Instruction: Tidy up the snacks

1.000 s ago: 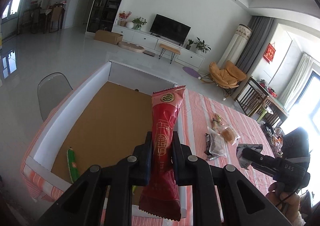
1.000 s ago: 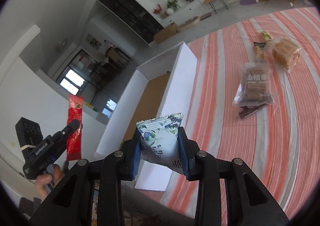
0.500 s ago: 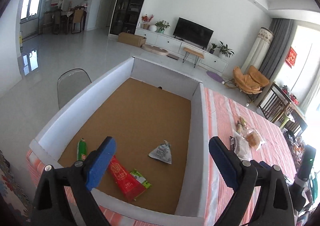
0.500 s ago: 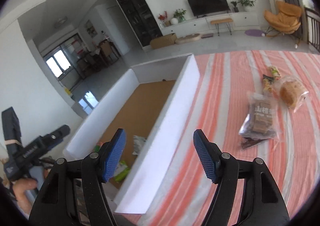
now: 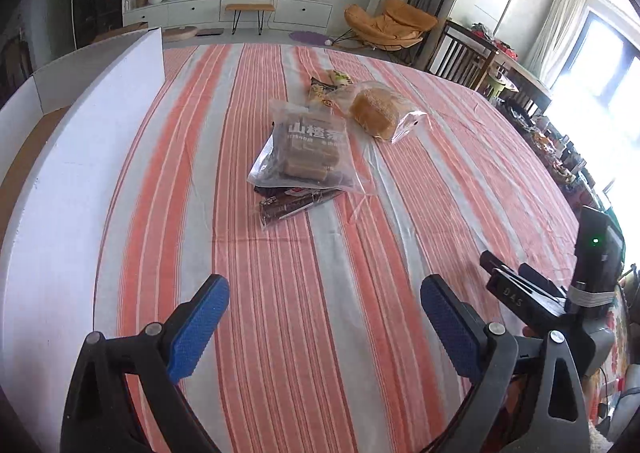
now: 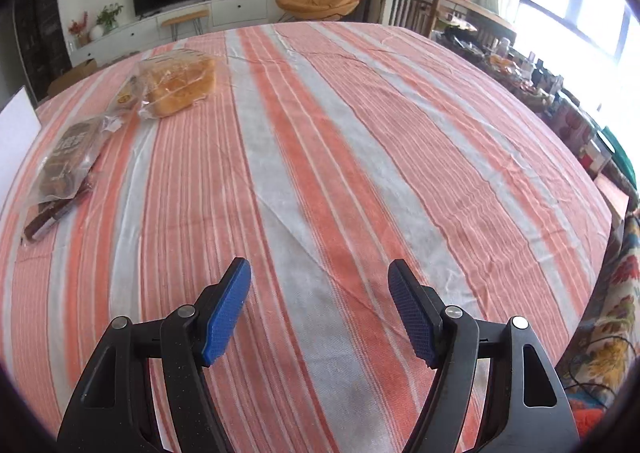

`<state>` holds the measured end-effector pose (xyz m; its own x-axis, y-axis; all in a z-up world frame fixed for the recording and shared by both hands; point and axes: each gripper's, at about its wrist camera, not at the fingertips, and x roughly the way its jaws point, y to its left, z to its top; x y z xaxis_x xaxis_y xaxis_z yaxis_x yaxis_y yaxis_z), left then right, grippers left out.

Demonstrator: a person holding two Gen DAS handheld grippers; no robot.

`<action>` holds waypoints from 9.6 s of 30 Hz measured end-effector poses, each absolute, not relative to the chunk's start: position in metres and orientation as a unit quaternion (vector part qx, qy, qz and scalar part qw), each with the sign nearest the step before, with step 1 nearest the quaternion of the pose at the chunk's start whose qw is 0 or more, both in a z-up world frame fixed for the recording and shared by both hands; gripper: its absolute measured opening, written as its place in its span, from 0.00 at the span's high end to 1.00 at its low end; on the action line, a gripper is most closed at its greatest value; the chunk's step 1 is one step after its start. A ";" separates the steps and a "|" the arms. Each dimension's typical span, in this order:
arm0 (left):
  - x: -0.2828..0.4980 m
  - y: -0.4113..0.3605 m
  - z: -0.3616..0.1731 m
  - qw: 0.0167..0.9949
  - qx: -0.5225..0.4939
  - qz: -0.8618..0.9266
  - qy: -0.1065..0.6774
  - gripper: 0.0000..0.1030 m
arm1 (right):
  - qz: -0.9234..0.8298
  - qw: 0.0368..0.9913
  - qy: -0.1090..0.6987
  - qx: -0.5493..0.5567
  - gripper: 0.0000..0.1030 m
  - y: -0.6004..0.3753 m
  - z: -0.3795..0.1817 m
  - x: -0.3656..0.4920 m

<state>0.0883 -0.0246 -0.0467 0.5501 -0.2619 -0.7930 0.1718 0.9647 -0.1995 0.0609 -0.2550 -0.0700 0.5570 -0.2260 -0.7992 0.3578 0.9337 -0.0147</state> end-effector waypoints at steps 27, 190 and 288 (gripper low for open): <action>0.108 -0.018 -0.104 0.885 0.031 -0.072 0.459 0.00 | -0.176 0.879 0.435 0.083 0.10 -0.256 -0.082 0.068; 0.141 0.000 -0.111 0.872 0.014 -0.037 0.487 0.10 | -0.171 0.881 0.433 0.082 0.09 -0.256 -0.084 0.067; 0.022 0.078 0.066 0.884 -0.177 -0.210 0.378 0.54 | 0.182 0.803 0.419 0.382 0.83 -0.212 -0.024 0.079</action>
